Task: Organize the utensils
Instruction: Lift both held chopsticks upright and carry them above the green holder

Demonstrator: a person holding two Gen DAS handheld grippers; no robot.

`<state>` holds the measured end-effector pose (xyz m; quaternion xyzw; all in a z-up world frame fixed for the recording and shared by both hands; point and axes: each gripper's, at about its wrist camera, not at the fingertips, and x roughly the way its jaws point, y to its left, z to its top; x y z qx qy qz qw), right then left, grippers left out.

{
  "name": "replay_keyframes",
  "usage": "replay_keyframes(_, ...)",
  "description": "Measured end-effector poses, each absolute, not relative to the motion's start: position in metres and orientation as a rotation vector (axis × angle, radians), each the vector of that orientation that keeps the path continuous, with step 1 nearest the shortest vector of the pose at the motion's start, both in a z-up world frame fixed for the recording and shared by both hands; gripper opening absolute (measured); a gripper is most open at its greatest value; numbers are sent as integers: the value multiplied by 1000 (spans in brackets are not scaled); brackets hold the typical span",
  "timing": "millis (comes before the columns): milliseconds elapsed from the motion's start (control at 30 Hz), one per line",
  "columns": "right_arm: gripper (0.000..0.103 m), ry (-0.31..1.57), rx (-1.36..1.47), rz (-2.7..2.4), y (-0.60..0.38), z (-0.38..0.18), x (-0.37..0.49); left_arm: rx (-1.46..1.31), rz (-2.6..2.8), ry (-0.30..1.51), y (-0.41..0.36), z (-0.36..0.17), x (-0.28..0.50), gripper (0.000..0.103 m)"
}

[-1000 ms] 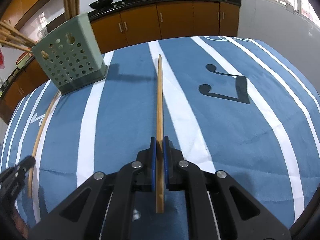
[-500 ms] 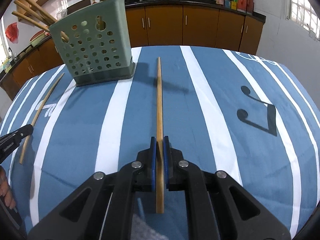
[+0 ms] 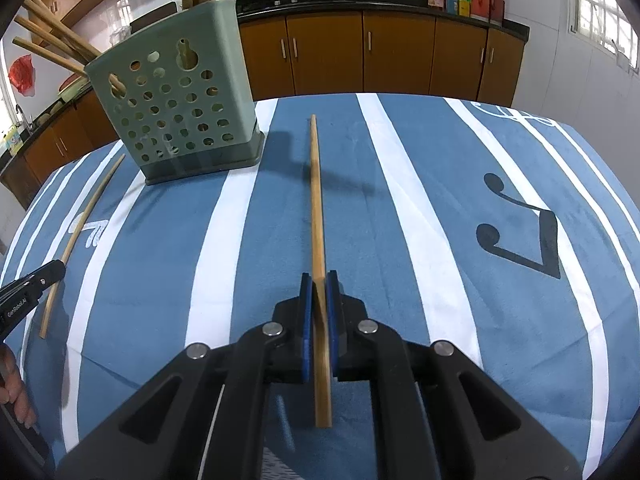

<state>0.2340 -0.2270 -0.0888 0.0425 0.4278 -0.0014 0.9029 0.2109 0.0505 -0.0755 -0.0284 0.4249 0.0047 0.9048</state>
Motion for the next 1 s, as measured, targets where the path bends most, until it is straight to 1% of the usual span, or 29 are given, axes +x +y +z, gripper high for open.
replay_keyframes(1000,9,886,81,-5,-225,-90,236,-63,8,877,51,-76,210,9)
